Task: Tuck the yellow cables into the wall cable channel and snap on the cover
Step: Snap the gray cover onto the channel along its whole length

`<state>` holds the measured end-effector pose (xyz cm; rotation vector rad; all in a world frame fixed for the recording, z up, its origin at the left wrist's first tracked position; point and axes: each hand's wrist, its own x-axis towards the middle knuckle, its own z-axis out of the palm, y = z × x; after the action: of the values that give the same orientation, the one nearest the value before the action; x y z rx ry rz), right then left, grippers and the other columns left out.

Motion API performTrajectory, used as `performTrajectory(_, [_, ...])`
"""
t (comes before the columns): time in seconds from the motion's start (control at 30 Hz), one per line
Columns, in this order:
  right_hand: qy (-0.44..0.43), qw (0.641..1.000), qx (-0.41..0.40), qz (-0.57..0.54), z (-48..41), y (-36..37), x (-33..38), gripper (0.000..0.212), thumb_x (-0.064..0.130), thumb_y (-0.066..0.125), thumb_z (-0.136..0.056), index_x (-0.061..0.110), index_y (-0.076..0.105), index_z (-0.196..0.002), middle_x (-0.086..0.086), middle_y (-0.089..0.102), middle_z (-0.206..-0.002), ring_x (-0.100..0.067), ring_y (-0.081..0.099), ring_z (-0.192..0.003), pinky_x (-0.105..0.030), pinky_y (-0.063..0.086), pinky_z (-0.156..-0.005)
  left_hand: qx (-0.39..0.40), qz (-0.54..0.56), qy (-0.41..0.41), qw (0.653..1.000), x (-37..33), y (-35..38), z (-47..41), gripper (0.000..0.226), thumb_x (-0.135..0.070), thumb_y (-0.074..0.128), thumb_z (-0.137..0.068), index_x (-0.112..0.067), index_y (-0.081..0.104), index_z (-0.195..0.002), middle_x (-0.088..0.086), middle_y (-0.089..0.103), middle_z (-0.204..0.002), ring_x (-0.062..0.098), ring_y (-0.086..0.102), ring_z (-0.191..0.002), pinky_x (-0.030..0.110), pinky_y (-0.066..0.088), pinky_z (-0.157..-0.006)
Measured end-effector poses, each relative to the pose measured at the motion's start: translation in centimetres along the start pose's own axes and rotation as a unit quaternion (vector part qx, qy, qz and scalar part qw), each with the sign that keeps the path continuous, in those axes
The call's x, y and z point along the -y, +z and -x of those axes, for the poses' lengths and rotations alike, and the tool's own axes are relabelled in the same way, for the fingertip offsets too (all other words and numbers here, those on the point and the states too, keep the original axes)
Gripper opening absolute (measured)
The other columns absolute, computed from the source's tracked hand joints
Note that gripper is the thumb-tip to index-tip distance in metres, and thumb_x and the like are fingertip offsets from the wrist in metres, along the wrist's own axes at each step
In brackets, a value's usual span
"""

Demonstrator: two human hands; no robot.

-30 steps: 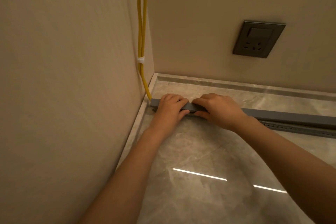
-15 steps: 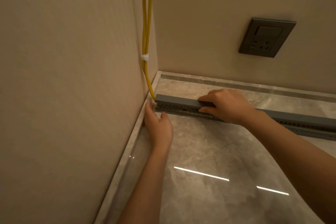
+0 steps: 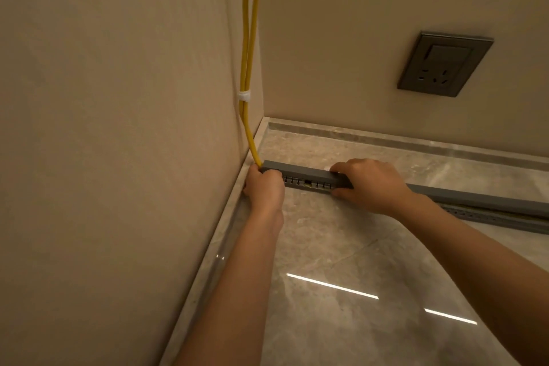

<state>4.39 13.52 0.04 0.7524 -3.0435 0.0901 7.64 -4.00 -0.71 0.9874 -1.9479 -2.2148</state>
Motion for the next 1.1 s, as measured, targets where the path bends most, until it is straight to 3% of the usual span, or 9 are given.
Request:
performTrajectory(0.17, [0.006,0.999,0.004,-0.037,0.4,0.0,-0.4,0.039,0.044,0.062,-0.083,0.028,0.056,-0.119,0.003,0.063,-0.1,-0.017,0.056,-0.088,-0.03,0.042,-0.066,-0.036,0.067,0.027,0.997,0.6,0.0,0.9,0.026,0.001,0.043,-0.089,-0.016,0.057,-0.102,0.0,0.061,-0.099,0.013,0.055,-0.085,0.022,0.041,-0.068])
performTrajectory(0.27, [-0.004,0.999,-0.004,-0.041,0.8,-0.4,-0.5,0.039,0.045,0.063,-0.083,0.029,0.058,-0.118,0.004,0.064,-0.097,-0.016,0.056,-0.084,-0.031,0.046,-0.067,-0.048,0.125,0.019,0.991,0.8,-0.1,1.0,0.027,-0.003,0.044,-0.092,-0.016,0.058,-0.111,-0.001,0.06,-0.103,0.013,0.054,-0.094,0.022,0.04,-0.076])
performTrajectory(0.43, [-0.025,0.998,-0.02,-0.045,1.6,-1.3,-0.8,0.04,0.044,0.061,-0.084,0.028,0.057,-0.121,0.003,0.063,-0.099,-0.017,0.056,-0.086,-0.031,0.045,-0.066,0.002,0.228,-0.039,0.973,0.6,-0.5,1.0,0.01,-0.02,0.053,-0.093,-0.027,0.057,-0.099,0.0,0.057,-0.106,0.016,0.052,-0.102,0.03,0.043,-0.091])
performTrajectory(0.6, [-0.045,0.999,0.009,-0.011,2.0,-1.7,-0.2,0.036,0.044,0.056,-0.087,0.028,0.055,-0.12,0.002,0.061,-0.099,-0.018,0.055,-0.086,-0.029,0.041,-0.065,0.008,0.213,-0.048,0.976,1.0,-0.4,1.0,0.017,-0.028,0.057,-0.091,-0.029,0.051,-0.107,-0.004,0.053,-0.096,0.017,0.055,-0.087,0.031,0.054,-0.072])
performTrajectory(0.73, [-0.03,0.998,0.06,-0.019,0.8,-2.2,1.0,0.036,0.055,0.043,-0.089,0.024,0.062,-0.088,0.001,0.061,-0.076,-0.017,0.055,-0.069,-0.032,0.044,-0.059,-0.016,0.206,-0.054,0.977,1.6,-0.4,1.0,0.032,-0.027,0.059,-0.09,-0.022,0.051,-0.121,0.001,0.057,-0.1,0.02,0.058,-0.091,0.028,0.054,-0.067])
performTrajectory(0.8, [0.014,0.992,0.083,-0.093,-0.9,-2.2,2.0,0.05,0.057,0.035,-0.092,0.021,0.057,-0.066,0.0,0.055,-0.062,-0.017,0.051,-0.06,-0.031,0.038,-0.053,-0.018,0.217,-0.064,0.974,1.6,-0.4,1.2,0.023,-0.025,0.059,-0.09,-0.018,0.055,-0.111,0.005,0.061,-0.099,0.021,0.061,-0.089,0.028,0.054,-0.065])
performTrajectory(0.9, [0.061,0.974,0.116,-0.185,-3.9,-1.3,3.7,0.058,0.051,0.032,-0.096,0.014,0.047,-0.054,-0.003,0.05,-0.057,-0.018,0.047,-0.055,-0.03,0.032,-0.052,-0.022,0.227,-0.08,0.97,1.4,-0.4,1.4,0.007,-0.022,0.061,-0.089,-0.015,0.06,-0.09,0.009,0.066,-0.092,0.019,0.065,-0.081,0.027,0.054,-0.06])
performTrajectory(1.03, [0.087,0.963,0.165,-0.193,-6.6,0.0,5.8,0.058,0.048,0.029,-0.097,0.007,0.046,-0.059,-0.004,0.049,-0.065,-0.023,0.049,-0.068,-0.031,0.035,-0.065,-0.018,0.266,-0.088,0.96,1.2,-0.5,1.5,0.008,-0.019,0.062,-0.088,-0.014,0.06,-0.082,0.01,0.068,-0.086,0.018,0.067,-0.075,0.024,0.055,-0.053])
performTrajectory(1.1, [0.102,0.959,0.183,-0.193,-7.2,0.4,6.4,0.054,0.045,0.026,-0.099,0.003,0.052,-0.077,-0.006,0.05,-0.08,-0.024,0.047,-0.08,-0.032,0.036,-0.074,-0.01,0.276,-0.093,0.957,1.2,-0.6,1.6,0.008,-0.018,0.061,-0.088,-0.012,0.06,-0.084,0.012,0.067,-0.09,0.019,0.067,-0.078,0.025,0.055,-0.056])
